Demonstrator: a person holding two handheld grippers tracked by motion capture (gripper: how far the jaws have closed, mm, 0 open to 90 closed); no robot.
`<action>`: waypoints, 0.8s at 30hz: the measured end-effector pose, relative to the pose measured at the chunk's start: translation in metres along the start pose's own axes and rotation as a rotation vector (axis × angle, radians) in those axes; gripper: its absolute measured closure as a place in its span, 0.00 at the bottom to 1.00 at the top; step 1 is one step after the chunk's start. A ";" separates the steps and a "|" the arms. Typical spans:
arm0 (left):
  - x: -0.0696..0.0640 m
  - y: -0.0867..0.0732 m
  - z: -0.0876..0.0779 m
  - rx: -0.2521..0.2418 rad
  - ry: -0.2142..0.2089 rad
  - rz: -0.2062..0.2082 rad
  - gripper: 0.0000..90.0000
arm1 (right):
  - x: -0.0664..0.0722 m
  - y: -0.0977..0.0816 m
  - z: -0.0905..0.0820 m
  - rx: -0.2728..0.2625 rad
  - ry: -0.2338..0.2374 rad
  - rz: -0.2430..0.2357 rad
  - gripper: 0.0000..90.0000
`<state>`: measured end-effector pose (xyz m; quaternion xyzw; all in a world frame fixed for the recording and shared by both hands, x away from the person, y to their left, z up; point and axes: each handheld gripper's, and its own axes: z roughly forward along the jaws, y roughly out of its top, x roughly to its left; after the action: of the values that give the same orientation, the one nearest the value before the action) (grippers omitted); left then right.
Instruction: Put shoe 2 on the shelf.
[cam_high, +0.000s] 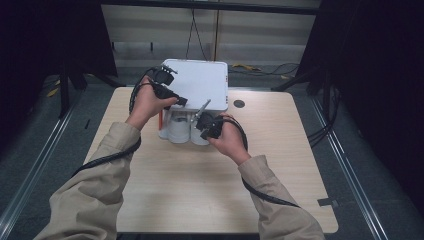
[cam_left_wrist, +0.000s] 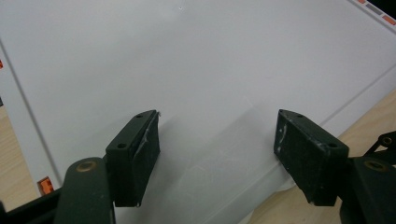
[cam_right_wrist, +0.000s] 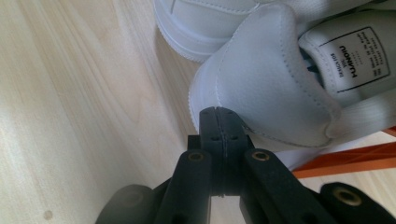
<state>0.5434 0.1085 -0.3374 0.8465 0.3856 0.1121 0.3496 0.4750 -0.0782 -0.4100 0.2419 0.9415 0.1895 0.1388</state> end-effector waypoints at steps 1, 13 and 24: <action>0.000 0.000 0.000 0.000 0.001 0.000 0.34 | 0.000 0.000 0.000 0.000 -0.003 0.000 1.00; 0.000 0.005 -0.003 0.049 -0.035 -0.017 0.31 | 0.013 -0.021 -0.019 -0.036 0.134 0.069 0.58; -0.011 -0.015 -0.038 0.090 -0.051 -0.001 0.26 | 0.013 -0.071 -0.044 -0.046 0.143 0.182 0.31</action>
<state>0.5101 0.1265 -0.3188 0.8638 0.3814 0.0730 0.3209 0.4195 -0.1419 -0.4035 0.3087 0.9186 0.2396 0.0589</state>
